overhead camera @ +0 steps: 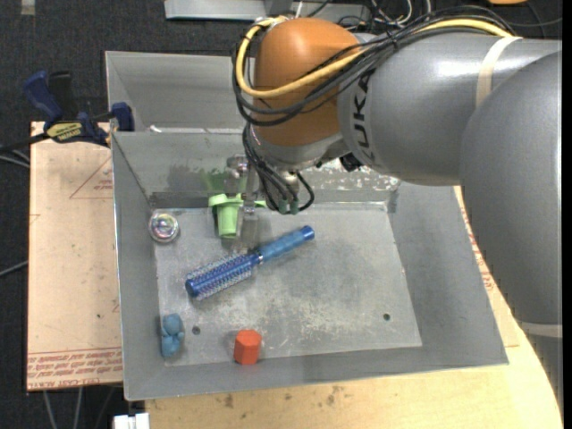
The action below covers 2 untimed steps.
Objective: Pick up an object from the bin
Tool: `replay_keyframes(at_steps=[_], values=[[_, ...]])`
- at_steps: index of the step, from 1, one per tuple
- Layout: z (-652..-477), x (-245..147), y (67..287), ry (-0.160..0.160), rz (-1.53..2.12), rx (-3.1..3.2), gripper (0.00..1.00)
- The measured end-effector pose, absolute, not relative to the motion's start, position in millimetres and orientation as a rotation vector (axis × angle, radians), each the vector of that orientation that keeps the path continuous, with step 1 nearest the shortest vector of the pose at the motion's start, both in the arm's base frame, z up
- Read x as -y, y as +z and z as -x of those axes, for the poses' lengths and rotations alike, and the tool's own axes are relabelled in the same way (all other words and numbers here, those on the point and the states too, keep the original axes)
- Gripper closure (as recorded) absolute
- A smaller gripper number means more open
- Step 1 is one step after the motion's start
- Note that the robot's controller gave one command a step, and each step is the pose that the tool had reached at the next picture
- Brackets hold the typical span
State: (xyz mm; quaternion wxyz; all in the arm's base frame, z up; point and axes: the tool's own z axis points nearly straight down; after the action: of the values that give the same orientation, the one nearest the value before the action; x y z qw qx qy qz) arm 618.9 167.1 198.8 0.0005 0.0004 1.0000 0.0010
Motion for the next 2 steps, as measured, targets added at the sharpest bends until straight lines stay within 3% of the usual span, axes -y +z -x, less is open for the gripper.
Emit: replay_keyframes(at_steps=[1,2], values=[[-617.0,-125.1,130.0,-0.002,0.153,-3.143,0.00],[-625.6,-127.9,111.1,0.006,0.131,-3.128,0.00]])
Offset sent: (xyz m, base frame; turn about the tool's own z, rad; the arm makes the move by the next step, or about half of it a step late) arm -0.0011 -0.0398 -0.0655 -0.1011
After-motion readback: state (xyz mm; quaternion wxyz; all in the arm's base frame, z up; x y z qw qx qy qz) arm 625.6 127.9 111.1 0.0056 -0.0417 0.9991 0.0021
